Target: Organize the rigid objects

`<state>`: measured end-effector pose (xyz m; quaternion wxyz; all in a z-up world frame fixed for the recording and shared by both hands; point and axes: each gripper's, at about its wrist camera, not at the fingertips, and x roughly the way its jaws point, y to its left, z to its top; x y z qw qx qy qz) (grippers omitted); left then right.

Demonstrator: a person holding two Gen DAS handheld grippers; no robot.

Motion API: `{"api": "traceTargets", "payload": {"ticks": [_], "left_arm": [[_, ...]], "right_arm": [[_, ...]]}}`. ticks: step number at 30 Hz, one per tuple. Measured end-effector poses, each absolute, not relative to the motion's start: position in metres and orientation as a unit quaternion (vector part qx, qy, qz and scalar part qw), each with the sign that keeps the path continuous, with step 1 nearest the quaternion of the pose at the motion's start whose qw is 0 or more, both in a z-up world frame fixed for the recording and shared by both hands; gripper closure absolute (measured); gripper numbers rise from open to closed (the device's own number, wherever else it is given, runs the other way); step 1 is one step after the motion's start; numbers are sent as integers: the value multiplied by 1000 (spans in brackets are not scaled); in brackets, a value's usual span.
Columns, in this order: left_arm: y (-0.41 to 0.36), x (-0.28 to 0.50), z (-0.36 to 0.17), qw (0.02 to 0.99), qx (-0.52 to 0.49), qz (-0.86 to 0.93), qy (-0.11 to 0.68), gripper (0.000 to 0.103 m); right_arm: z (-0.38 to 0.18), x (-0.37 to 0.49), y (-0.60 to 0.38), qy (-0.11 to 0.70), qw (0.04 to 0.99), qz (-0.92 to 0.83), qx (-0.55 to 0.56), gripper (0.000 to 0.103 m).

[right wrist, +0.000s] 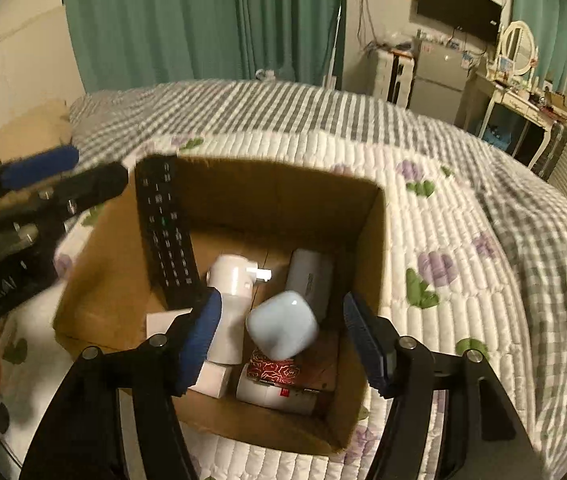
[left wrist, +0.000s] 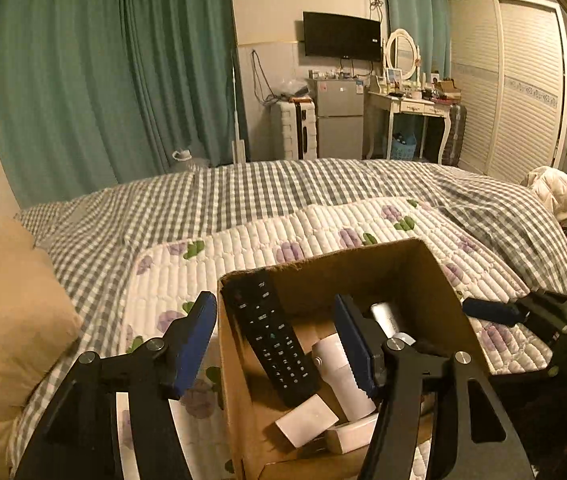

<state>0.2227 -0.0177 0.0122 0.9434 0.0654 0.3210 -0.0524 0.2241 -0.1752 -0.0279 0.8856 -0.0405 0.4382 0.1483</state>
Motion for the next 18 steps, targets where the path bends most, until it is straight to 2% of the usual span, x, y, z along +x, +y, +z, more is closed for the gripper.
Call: {"api": "traceTargets", "payload": {"ticks": [7, 16, 17, 18], "left_arm": [[-16, 177, 50, 962, 71, -41, 262, 40], [-1, 85, 100, 982, 33, -36, 183, 40], [2, 74, 101, 983, 24, -40, 178, 38], [4, 66, 101, 983, 17, -45, 175, 31]], "right_arm": [[32, 191, -187, 384, 914, 119, -64, 40], [130, 99, -208, 269, 956, 113, -43, 39], [135, 91, -209, 260, 958, 112, -44, 37], [141, 79, -210, 245, 962, 111, -45, 32]]}}
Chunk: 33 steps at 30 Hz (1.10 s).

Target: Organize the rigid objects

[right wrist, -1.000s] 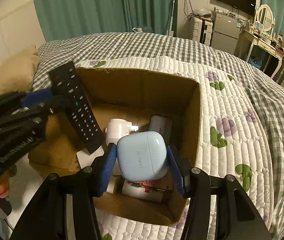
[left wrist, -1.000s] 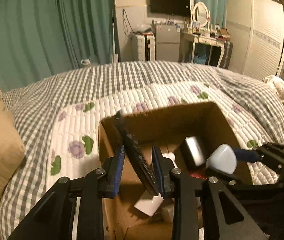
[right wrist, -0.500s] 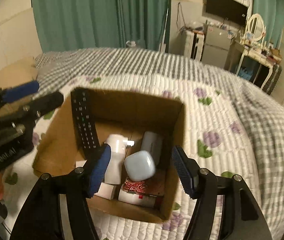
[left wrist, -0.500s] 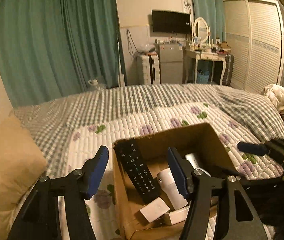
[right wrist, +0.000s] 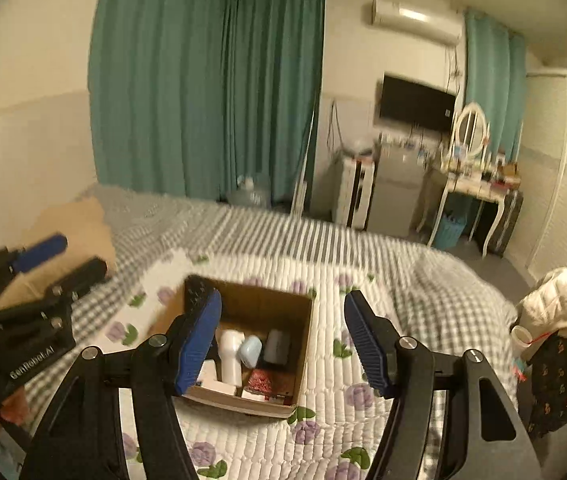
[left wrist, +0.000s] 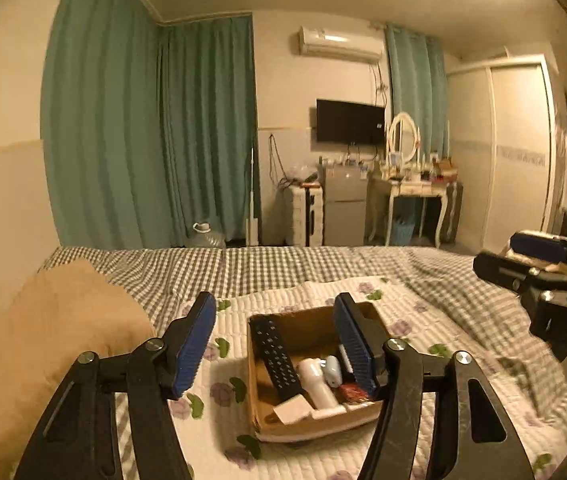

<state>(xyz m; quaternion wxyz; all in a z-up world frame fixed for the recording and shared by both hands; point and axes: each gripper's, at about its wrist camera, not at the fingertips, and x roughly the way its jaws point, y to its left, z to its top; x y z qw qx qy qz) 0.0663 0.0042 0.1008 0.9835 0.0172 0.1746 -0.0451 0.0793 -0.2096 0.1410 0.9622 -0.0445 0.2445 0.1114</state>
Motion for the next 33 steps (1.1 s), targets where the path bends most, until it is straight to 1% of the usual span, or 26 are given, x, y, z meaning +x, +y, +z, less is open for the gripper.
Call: {"api": "traceTargets", "payload": {"ticks": [1, 2, 3, 4, 5, 6, 7, 9, 11, 17, 20, 33], "left_arm": [[6, 61, 100, 984, 12, -48, 170, 25], [10, 53, 97, 986, 4, -47, 163, 12], [12, 49, 94, 987, -2, -42, 156, 0], [15, 44, 90, 988, -8, -36, 147, 0], [17, 40, 85, 990, -15, -28, 139, 0], [20, 38, 79, 990, -20, -25, 136, 0], [22, 36, 74, 990, -23, -26, 136, 0], [25, 34, 62, 990, -26, -27, 137, 0], [27, 35, 52, 989, -23, -22, 143, 0], [22, 40, 31, 988, -2, -7, 155, 0], [20, 37, 27, 989, 9, 6, 147, 0], [19, 38, 20, 987, 8, -3, 160, 0]], "right_arm": [[144, 69, -210, 230, 966, 110, -45, 28], [146, 59, -212, 216, 969, 110, -45, 26], [145, 52, -213, 207, 971, 111, -43, 20], [141, 44, -217, 196, 974, 110, -33, 13], [138, 41, -218, 190, 975, 110, -25, 9], [130, 37, -221, 181, 977, 112, -9, 2], [124, 35, -224, 175, 978, 113, 2, 0], [104, 35, -225, 171, 978, 116, 14, 0], [83, 40, -219, 182, 977, 110, 2, 0], [46, 48, -205, 208, 973, 101, -17, 0], [40, 50, -206, 218, 970, 103, -15, 0], [36, 50, -216, 228, 968, 101, 4, 0]]}}
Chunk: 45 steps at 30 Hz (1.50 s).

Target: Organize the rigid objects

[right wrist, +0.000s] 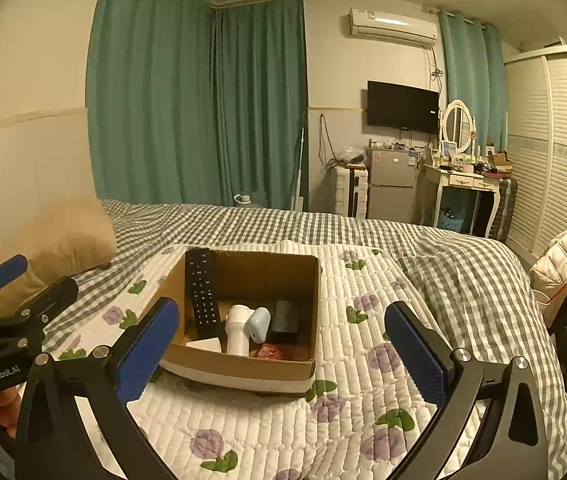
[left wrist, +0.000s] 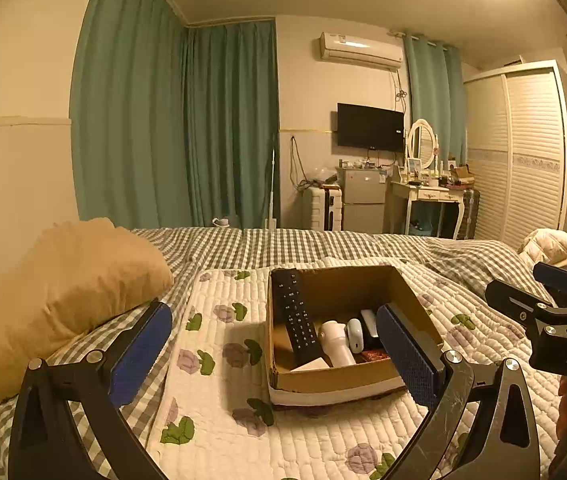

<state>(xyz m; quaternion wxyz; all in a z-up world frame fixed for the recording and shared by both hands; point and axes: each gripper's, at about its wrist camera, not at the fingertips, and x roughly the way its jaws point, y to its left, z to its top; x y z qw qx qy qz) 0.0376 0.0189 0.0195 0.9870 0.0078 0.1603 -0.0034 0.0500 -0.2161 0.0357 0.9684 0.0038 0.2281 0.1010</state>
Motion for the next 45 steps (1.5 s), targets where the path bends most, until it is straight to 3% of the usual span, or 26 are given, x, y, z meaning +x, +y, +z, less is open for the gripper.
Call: {"api": "traceTargets", "payload": {"ticks": [45], "left_arm": [[16, 42, 9, 982, 5, -13, 188, 0]], "right_arm": [[21, 55, -209, 249, 965, 87, -8, 0]]}}
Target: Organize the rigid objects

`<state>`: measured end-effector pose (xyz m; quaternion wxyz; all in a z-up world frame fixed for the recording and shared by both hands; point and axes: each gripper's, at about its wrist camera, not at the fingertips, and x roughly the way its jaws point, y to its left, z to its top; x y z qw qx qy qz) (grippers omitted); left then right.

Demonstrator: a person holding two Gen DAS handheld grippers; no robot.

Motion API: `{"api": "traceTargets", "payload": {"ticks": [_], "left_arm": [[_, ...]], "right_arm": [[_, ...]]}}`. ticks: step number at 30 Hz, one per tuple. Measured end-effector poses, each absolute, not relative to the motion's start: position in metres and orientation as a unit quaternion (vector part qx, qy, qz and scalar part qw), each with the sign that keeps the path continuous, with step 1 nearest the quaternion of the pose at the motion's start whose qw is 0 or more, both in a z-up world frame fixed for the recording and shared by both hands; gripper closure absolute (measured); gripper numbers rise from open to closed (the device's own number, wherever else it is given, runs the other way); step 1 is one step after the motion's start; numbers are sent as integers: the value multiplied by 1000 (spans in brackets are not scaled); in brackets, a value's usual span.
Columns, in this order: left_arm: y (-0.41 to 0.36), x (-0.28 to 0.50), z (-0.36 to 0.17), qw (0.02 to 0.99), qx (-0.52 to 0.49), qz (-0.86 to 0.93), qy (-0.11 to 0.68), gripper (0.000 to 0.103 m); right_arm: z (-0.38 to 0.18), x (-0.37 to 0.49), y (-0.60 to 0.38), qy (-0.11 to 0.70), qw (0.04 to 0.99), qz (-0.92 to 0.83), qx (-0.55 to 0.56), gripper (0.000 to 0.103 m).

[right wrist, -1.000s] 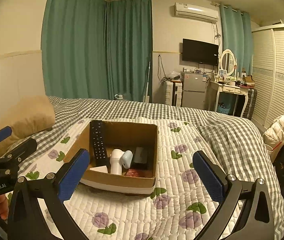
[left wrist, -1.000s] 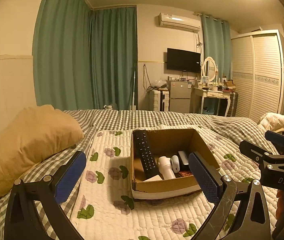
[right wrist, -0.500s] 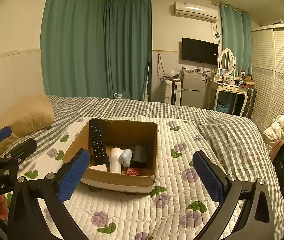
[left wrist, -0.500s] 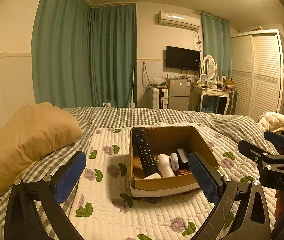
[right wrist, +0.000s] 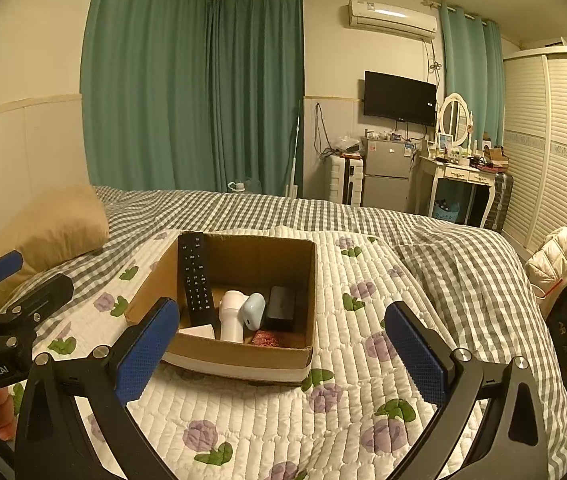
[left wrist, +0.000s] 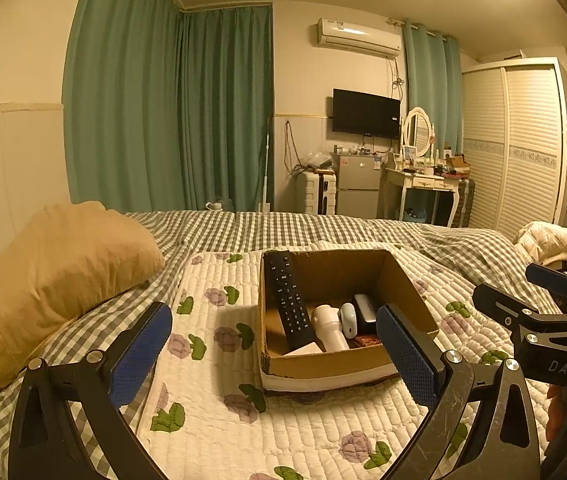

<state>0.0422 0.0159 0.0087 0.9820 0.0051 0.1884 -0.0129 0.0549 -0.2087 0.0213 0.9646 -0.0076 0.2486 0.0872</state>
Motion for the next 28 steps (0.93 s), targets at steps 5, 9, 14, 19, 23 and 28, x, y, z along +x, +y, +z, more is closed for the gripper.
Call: {"api": "traceTargets", "payload": {"ticks": [5, 9, 14, 19, 23, 28], "left_arm": [[16, 42, 10, 982, 9, -12, 186, 0], [16, 42, 10, 982, 9, -11, 186, 0], [16, 42, 10, 982, 10, -11, 187, 0], [16, 42, 10, 982, 9, -12, 187, 0], [16, 42, 11, 982, 11, -10, 189, 0], [17, 45, 10, 981, 15, -7, 193, 0]], "right_arm": [[21, 56, -209, 248, 965, 87, -7, 0], [21, 58, -208, 248, 965, 86, -7, 0], [21, 57, -208, 248, 965, 86, -8, 0], [21, 57, -208, 249, 965, 86, -8, 0], [21, 57, -208, 249, 965, 86, -8, 0], [18, 58, -208, 250, 964, 85, -8, 0]]}}
